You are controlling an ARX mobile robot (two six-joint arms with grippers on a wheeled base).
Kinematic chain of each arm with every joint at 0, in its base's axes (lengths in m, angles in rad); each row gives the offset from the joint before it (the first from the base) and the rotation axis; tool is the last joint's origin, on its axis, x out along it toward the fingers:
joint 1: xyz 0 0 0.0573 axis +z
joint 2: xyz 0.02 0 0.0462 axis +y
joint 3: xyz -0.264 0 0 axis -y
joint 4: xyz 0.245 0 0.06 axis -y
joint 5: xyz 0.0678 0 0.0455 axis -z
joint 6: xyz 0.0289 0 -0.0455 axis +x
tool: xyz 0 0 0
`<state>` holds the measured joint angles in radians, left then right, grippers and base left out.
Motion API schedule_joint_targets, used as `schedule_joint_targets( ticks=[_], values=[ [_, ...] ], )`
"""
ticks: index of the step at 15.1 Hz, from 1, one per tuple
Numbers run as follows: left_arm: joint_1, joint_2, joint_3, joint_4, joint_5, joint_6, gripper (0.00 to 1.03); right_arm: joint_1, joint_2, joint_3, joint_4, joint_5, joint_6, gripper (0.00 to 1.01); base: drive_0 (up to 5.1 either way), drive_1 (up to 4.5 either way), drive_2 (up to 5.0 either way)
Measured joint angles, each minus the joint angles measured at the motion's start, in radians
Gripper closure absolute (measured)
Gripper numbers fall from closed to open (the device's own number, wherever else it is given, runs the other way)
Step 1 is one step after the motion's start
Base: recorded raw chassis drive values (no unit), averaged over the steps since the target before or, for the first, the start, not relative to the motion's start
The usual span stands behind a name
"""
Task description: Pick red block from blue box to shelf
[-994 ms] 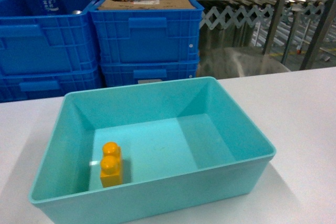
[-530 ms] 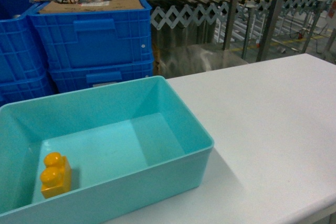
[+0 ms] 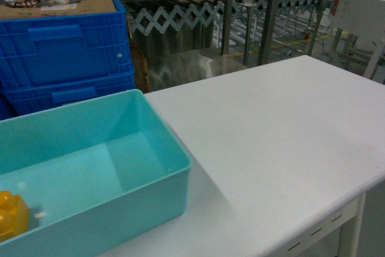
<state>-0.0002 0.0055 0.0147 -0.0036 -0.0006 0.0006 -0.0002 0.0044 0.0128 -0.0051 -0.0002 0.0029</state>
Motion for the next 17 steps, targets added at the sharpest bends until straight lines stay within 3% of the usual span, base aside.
schedule_joint_targets(
  ticks=[17],
  values=[
    [0.000,0.000,0.000,0.000,0.000,0.000,0.05,0.000,0.000,0.000,0.000,0.000,0.000,0.73,-1.5,-1.47,-1.5]
  ],
)
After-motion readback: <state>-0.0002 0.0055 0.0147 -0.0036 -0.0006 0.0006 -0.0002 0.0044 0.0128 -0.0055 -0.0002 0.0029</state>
